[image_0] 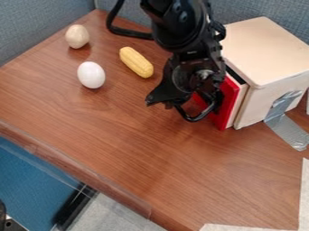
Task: Open a drawer
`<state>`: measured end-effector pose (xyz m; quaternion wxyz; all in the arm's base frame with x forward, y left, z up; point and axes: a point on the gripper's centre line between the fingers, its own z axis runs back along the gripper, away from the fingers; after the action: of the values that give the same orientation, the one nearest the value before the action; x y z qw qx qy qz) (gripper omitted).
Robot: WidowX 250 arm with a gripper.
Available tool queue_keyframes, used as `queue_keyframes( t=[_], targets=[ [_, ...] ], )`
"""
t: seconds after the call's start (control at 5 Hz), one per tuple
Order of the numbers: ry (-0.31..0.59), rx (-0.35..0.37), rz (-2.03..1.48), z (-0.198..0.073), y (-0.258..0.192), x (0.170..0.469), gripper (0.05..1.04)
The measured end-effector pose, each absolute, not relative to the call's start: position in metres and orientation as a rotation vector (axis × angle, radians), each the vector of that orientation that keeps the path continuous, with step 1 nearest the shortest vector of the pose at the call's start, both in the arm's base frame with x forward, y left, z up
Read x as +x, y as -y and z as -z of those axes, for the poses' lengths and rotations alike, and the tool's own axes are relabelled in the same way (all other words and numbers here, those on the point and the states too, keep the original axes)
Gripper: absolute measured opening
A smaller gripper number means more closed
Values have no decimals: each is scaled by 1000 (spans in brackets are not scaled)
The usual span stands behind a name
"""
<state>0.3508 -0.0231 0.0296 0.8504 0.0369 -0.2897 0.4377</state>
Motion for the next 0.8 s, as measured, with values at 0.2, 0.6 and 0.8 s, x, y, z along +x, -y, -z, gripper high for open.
queue_keyframes(
  t=[0.2,0.6,0.8],
  targets=[
    [621,87,-939,-35,14,341,126],
    [634,107,-991,-46,0,312,120],
    [656,109,-1004,-53,-5,302,116]
  ],
)
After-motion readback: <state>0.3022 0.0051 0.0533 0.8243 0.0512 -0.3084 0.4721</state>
